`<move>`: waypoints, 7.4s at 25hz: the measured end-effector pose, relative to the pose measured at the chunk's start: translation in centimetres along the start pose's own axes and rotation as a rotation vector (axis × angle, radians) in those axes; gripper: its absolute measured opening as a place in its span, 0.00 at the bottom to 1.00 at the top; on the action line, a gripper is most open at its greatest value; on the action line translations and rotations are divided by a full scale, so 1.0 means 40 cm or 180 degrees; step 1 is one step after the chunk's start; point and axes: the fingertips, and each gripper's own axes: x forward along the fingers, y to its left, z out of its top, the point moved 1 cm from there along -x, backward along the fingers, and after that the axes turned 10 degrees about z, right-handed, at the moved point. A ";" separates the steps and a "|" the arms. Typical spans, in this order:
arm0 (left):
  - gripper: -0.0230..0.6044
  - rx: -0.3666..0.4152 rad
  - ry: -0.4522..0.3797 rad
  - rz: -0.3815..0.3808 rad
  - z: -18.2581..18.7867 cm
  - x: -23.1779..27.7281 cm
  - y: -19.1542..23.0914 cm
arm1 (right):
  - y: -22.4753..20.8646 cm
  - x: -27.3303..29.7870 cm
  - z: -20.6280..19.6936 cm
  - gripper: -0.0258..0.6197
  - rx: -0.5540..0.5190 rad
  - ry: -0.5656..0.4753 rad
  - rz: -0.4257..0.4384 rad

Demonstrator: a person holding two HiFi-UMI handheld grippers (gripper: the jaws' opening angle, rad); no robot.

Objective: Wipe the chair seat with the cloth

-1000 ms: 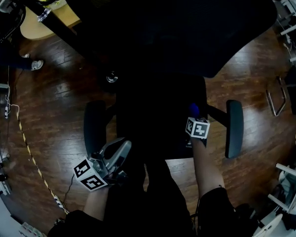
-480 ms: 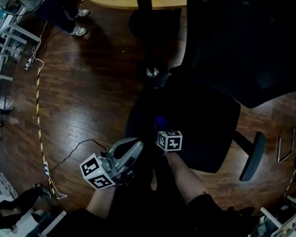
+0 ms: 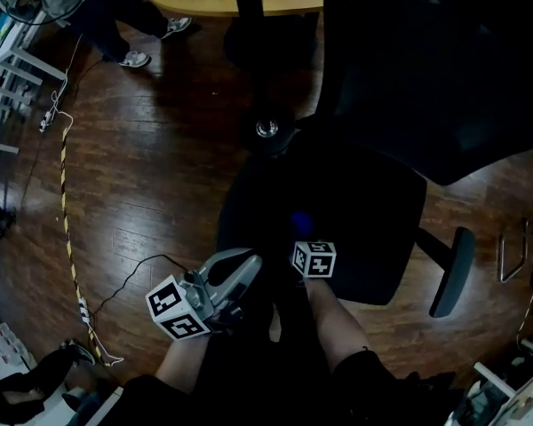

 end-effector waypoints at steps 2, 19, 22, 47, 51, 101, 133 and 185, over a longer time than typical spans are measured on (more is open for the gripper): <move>0.02 0.0004 0.0092 -0.0069 -0.019 0.030 -0.016 | -0.066 -0.049 -0.016 0.09 0.0094 -0.0006 -0.0155; 0.02 0.0101 0.0889 -0.0661 -0.198 0.286 -0.165 | -0.577 -0.653 -0.127 0.09 0.0776 -0.0479 -0.1534; 0.02 0.0094 0.0938 -0.0684 -0.209 0.303 -0.175 | -0.576 -0.656 -0.132 0.09 0.0726 -0.0475 -0.1590; 0.02 0.0024 -0.0091 0.0246 0.019 0.037 0.019 | 0.178 -0.008 -0.094 0.09 0.0040 0.0320 0.0682; 0.02 0.0017 -0.0159 0.0288 0.030 0.009 0.036 | 0.195 0.013 -0.136 0.09 -0.0229 0.0384 0.0822; 0.02 -0.0153 0.0292 -0.0222 -0.036 0.287 0.028 | -0.344 -0.059 0.400 0.09 -0.0109 -0.0312 -0.0260; 0.02 -0.0231 0.0650 -0.0297 -0.124 0.403 -0.020 | -0.774 -0.431 0.330 0.09 0.0538 -0.0490 -0.1328; 0.02 -0.0160 0.0660 -0.0541 -0.121 0.228 -0.070 | -0.694 -0.530 0.094 0.09 0.0678 -0.0483 -0.1681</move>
